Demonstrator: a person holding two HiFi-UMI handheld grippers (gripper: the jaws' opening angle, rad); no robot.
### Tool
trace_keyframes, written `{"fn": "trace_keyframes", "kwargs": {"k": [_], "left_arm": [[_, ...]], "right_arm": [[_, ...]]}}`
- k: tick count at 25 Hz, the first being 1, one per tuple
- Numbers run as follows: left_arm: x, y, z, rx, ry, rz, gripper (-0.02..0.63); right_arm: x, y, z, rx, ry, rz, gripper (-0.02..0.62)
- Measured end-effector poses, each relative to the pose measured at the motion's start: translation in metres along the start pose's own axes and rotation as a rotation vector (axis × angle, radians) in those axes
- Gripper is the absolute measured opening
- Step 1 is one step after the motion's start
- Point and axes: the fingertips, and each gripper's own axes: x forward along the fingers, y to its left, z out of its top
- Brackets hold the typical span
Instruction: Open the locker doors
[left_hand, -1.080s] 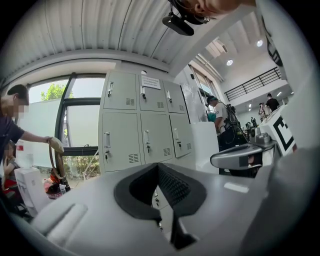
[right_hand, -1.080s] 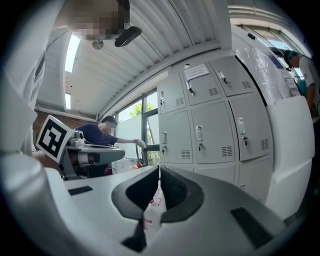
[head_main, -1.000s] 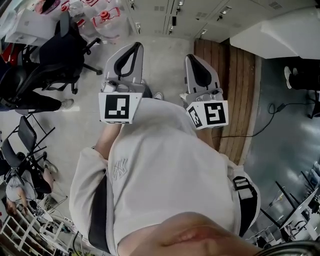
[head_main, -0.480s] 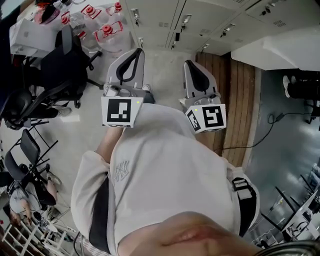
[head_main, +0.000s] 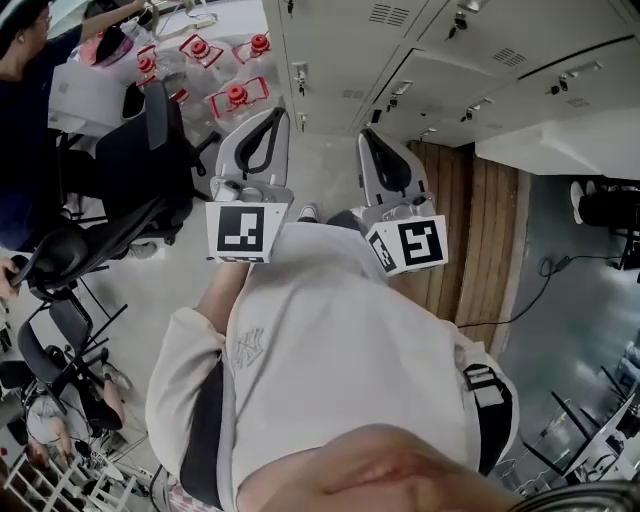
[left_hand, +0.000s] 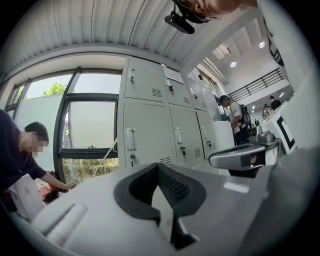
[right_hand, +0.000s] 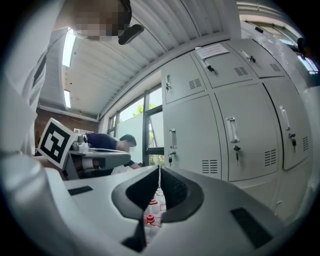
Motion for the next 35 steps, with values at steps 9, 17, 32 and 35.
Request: {"fn": "trace_keyframes", "kwargs": {"k": [9, 17, 32, 35], "left_arm": [[0.039, 0.034, -0.007, -0.048, -0.003, 0.07, 0.002], [0.087, 0.043, 0.006, -0.063, -0.026, 0.16, 0.0], [0.076, 0.102, 0.001, -0.09, 0.019, 0.276, 0.0], [0.068, 0.114, 0.002, -0.088, 0.022, 0.278, 0.0]], "right_arm": [[0.056, -0.028, -0.002, -0.009, 0.01, 0.057, 0.015], [0.104, -0.07, 0.022, -0.052, -0.03, 0.156, 0.015], [0.236, -0.047, 0.082, -0.177, -0.119, 0.153, 0.017], [0.258, -0.045, 0.081, -0.212, -0.096, 0.106, 0.018]]}}
